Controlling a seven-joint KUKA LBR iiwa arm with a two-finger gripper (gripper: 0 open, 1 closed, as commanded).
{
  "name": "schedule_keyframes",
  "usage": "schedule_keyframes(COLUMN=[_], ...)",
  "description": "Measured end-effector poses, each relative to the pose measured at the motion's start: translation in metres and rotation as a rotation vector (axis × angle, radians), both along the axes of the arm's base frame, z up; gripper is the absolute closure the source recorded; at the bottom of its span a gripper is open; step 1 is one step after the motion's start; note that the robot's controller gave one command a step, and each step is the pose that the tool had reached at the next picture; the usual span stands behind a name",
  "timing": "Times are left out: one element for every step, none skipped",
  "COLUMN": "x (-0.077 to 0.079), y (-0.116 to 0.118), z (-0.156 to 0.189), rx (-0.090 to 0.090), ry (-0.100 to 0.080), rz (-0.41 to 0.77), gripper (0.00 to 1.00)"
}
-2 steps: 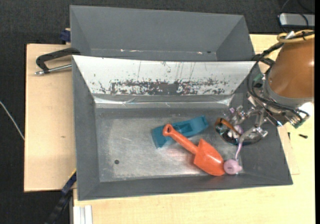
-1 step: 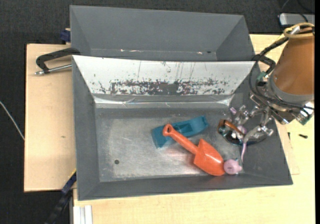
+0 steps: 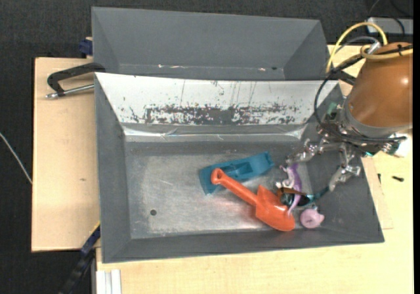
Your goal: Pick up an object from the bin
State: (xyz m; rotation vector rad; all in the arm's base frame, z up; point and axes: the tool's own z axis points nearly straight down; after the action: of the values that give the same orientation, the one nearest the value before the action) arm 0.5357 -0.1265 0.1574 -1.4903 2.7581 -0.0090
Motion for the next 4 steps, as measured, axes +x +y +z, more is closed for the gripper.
schedule_keyframes(x=[0.019,0.019,0.011,0.011], y=[-0.005,-0.005,-0.01,-0.009], z=[-0.083,-0.083,0.03,0.03], rx=[0.003,0.003,0.003,0.003], ry=[0.0,0.0,0.004,0.005], rz=[0.222,0.221,0.187,0.188], gripper=[1.0,1.0,1.0,1.0])
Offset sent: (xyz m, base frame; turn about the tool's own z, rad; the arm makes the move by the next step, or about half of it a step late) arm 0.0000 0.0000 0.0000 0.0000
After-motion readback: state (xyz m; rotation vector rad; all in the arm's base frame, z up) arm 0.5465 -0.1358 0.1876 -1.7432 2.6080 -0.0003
